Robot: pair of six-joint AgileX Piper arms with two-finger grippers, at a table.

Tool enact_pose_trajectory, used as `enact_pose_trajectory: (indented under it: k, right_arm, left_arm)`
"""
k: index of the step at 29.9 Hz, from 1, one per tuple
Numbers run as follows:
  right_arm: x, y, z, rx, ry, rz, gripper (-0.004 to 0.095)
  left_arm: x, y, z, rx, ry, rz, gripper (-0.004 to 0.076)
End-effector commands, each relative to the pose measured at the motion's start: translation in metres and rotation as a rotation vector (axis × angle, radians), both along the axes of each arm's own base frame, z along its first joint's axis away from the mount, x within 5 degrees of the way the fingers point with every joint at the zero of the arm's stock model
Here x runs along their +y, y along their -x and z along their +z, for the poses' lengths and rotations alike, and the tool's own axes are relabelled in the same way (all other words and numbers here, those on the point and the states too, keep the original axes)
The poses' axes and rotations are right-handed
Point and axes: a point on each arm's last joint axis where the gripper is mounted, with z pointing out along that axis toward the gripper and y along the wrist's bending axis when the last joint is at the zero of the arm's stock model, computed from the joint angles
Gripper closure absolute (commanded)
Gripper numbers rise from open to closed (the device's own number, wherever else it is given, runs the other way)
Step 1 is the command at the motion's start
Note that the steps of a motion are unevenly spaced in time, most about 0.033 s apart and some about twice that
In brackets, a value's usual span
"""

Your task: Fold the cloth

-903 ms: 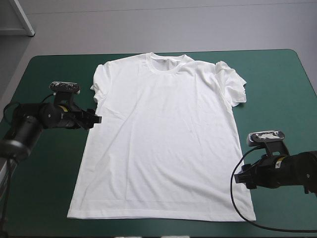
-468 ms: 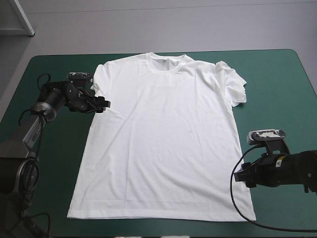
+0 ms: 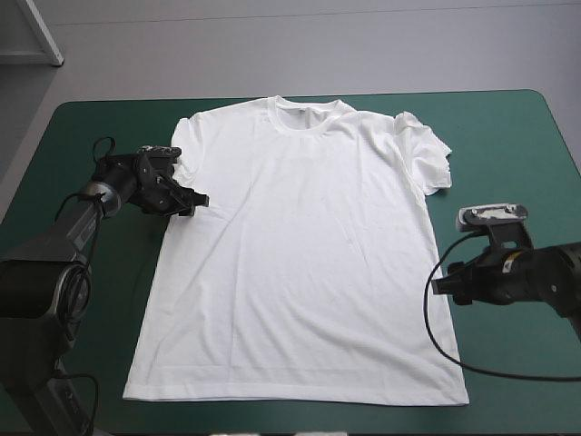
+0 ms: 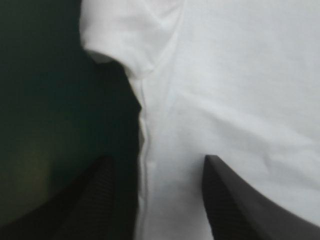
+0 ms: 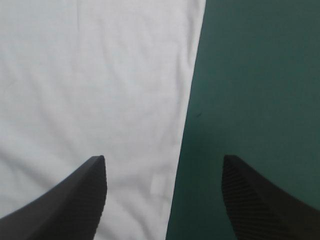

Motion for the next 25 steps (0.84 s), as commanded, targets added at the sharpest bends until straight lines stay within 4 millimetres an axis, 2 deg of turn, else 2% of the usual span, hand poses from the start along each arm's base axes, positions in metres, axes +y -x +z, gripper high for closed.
enact_pose_trajectory:
  k: [1, 5, 9, 17, 21, 25]
  right_arm:
    - [0.002, -0.027, 0.022, -0.13, 0.002, -0.013, 0.0291]
    - [0.008, -0.061, 0.026, -0.142, 0.011, -0.015, 0.0291]
    - [0.014, -0.098, 0.018, -0.11, 0.045, -0.008, 0.0304]
    - [0.023, -0.167, -0.016, -0.018, 0.079, 0.024, 0.0305]
    - [0.011, -0.194, -0.035, 0.022, 0.046, -0.008, 0.0305]
    - [-0.005, -0.212, -0.053, 0.051, -0.027, -0.034, 0.0308]
  left_arm:
    - [-0.001, -0.003, 0.022, -0.078, 0.015, 0.008, 0.043]
    - [-0.001, -0.004, 0.017, -0.065, 0.012, 0.007, 0.058]
    - [-0.001, -0.006, 0.014, -0.062, 0.008, 0.002, 0.0703]
    - [-0.001, -0.006, 0.013, -0.064, 0.006, 0.001, 0.0703]
    - [-0.001, -0.006, 0.013, -0.064, 0.006, 0.001, 0.0703]
    - [-0.001, -0.006, 0.013, -0.063, 0.006, 0.001, 0.0703]
